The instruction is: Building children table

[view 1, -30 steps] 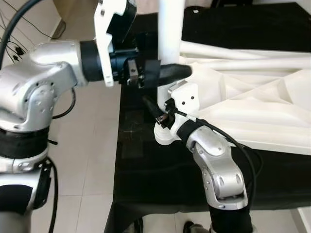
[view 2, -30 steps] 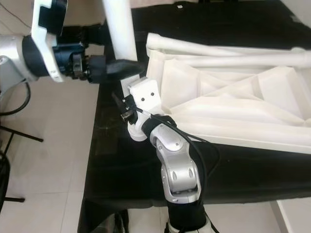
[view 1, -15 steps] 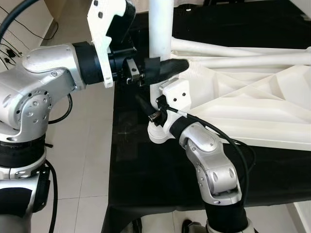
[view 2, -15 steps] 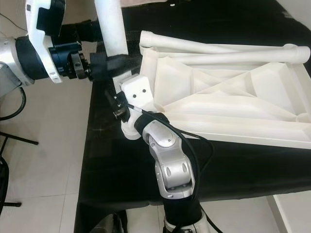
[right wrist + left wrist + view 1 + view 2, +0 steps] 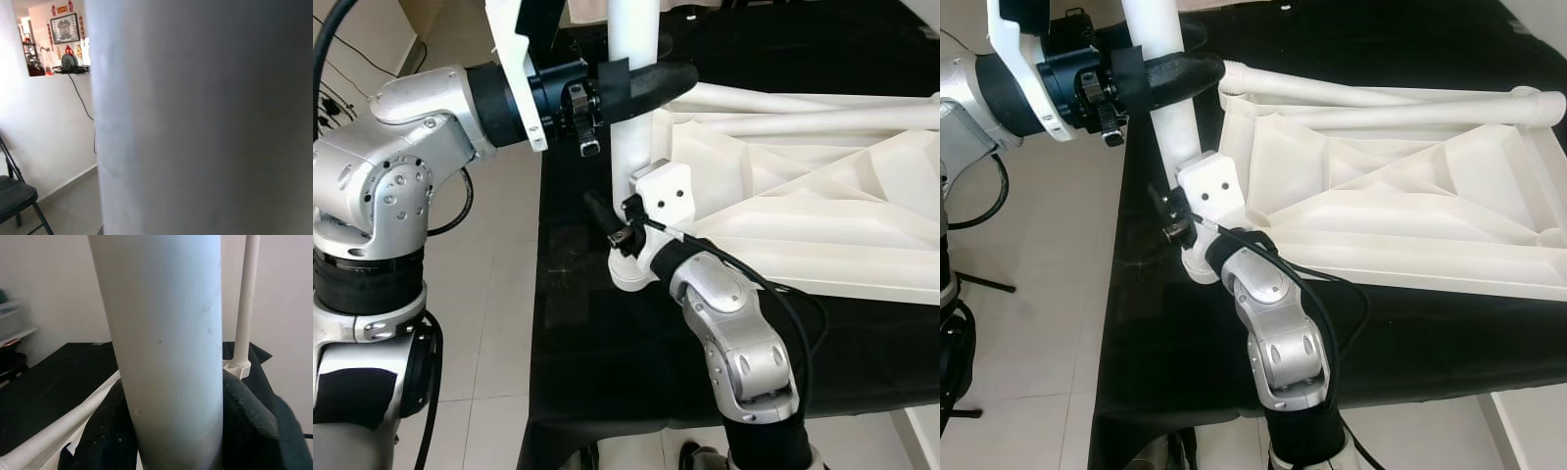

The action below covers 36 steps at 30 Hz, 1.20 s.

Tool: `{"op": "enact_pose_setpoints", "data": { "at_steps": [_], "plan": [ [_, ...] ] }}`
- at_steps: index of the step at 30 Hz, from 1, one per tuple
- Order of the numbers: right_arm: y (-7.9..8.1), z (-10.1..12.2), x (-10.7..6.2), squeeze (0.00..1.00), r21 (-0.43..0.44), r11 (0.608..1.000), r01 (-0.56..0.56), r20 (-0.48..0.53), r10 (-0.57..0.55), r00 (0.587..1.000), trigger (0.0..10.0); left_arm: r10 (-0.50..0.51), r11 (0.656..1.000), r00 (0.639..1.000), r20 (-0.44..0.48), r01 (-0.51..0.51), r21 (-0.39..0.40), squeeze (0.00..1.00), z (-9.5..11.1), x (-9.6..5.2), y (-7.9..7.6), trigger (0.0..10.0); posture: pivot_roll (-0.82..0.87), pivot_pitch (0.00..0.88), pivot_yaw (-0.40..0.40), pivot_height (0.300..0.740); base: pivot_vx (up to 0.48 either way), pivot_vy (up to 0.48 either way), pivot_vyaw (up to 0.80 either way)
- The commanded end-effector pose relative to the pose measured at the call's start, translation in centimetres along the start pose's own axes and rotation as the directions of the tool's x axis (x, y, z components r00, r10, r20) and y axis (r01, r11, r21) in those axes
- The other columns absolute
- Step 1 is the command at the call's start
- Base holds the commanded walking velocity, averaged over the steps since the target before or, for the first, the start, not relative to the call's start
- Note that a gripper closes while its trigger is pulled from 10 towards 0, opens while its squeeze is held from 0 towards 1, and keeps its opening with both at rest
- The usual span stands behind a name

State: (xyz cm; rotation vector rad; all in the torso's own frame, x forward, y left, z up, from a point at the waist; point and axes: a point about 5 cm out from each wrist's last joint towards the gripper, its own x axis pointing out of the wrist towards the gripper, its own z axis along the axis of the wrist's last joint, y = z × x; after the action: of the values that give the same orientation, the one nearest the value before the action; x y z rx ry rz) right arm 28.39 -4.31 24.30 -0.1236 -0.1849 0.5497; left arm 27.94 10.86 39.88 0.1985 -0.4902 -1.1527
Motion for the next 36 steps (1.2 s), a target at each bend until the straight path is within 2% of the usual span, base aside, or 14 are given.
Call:
{"op": "enact_pose_setpoints", "data": {
  "at_steps": [1, 3, 4, 8, 9, 11, 14, 20, 21, 22, 23, 32, 33, 36],
  "plan": [
    [0.5, -2.5, -0.1, 0.0, 0.061, 0.998, -0.003, -0.144, 0.012, 0.989, 0.0, 0.11, 0.993, 0.994, -0.014, -0.109, 0.041, 0.0, 0.2, -1.4, 1.6, 0.0, 0.02, 0.264, 0.022, 0.74, 0.0, 0.0, 0.0],
    [0.5, -2.4, 0.0, 0.0, 0.07, 0.997, -0.019, -0.14, 0.028, 0.99, 0.0, 0.113, 0.993, 0.993, -0.015, -0.112, 0.038, 0.0, 0.1, -1.5, 1.8, 0.0, 0.02, 0.264, 0.022, 0.74, 0.0, 0.0, 0.0],
    [0.7, -2.0, 0.3, 0.0, 0.116, 0.989, -0.092, -0.121, 0.106, 0.987, 10.0, 0.121, 0.992, 0.993, -0.017, -0.12, 0.03, 0.0, -0.1, -1.5, 2.1, 0.0, 0.02, 0.263, 0.021, 0.74, 0.0, 0.0, 0.0],
    [0.9, -1.7, 0.5, 0.11, 0.13, 0.977, -0.171, -0.094, 0.184, 0.978, 10.0, 0.123, 0.992, 0.992, -0.017, -0.122, 0.029, 0.0, -0.2, -1.4, 2.2, 0.0, 0.02, 0.263, 0.021, 0.74, 0.0, 0.0, 0.0],
    [1.0, -1.4, 0.6, 1.0, 0.16, 0.955, -0.249, -0.069, 0.262, 0.963, 10.0, 0.122, 0.992, 0.992, -0.017, -0.122, 0.027, 0.0, -0.2, -1.3, 2.2, 0.0, 0.02, 0.261, 0.021, 0.74, 0.0, 0.0, 0.0],
    [0.7, -0.8, 0.7, 1.0, 0.178, 0.917, -0.357, -0.026, 0.367, 0.93, 10.0, 0.121, 0.992, 0.992, -0.017, -0.121, 0.026, 0.0, -0.3, -1.2, 2.3, 0.0, 0.02, 0.26, 0.02, 0.74, 0.0, 0.0, 0.0],
    [-1.4, 0.5, 0.6, 1.0, 0.046, 0.739, -0.672, 0.043, 0.671, 0.74, 10.0, 0.111, 0.994, 0.994, -0.015, -0.111, 0.024, 0.0, -0.6, -1.1, 2.5, 0.0, 0.02, 0.258, 0.021, 0.74, 0.0, 0.0, 0.0],
    [-3.4, 0.0, 1.1, 1.0, -0.032, 0.65, -0.759, -0.022, 0.759, 0.651, 10.0, 0.105, 0.994, 0.994, -0.013, -0.105, 0.024, 0.0, -0.8, -1.0, 2.6, 0.0, 0.04, 0.26, 0.02, 0.74, 0.0, 0.0, 0.0],
    [-4.1, 0.1, 1.7, 0.53, -0.038, 0.629, -0.776, -0.03, 0.776, 0.63, 10.0, 0.104, 0.994, 0.995, -0.013, -0.103, 0.023, 0.0, -0.8, -1.0, 2.7, 0.0, 0.04, 0.26, 0.023, 0.74, 0.0, 0.0, 0.0],
    [-4.1, 0.1, 1.7, 0.53, -0.038, 0.629, -0.776, -0.03, 0.776, 0.63, 10.0, 0.104, 0.994, 0.995, -0.013, -0.103, 0.023, 0.0, -0.8, -1.0, 2.7, 0.0, 0.04, 0.26, 0.023, 0.74, 0.0, 0.0, 0.0],
    [-4.4, 0.2, 2.1, 0.0, -0.027, 0.58, -0.814, -0.025, 0.814, 0.581, 10.0, 0.101, 0.995, 0.995, -0.015, -0.101, 0.023, 0.0, -0.9, -1.1, 2.7, 0.0, 0.05, 0.261, 0.024, 0.74, 0.0, 0.0, 0.0],
    [-3.6, 1.2, 3.1, 0.0, 0.035, 0.403, -0.915, 0.036, 0.914, 0.404, 10.0, 0.084, 0.996, 0.996, -0.017, -0.084, 0.026, 0.0, -0.5, -1.0, 1.9, 0.0, 0.07, 0.268, 0.027, 0.74, 0.0, 0.0, 0.0],
    [-3.5, 1.2, 3.4, 0.0, 0.043, 0.367, -0.929, 0.045, 0.929, 0.368, 0.0, 0.08, 0.996, 0.997, -0.015, -0.079, 0.027, 0.0, -0.5, -0.8, 1.7, 0.0, 0.07, 0.268, 0.026, 0.74, 0.0, 0.0, 0.0],
    [-3.4, 1.0, 3.6, 0.0, 0.041, 0.287, -0.957, 0.059, 0.955, 0.289, 0.0, 0.071, 0.997, 0.997, -0.012, -0.071, 0.029, 0.0, -0.5, -0.6, 1.5, 0.0, 0.07, 0.271, 0.028, 0.74, 0.0, 0.0, 0.0]
  ]
}}
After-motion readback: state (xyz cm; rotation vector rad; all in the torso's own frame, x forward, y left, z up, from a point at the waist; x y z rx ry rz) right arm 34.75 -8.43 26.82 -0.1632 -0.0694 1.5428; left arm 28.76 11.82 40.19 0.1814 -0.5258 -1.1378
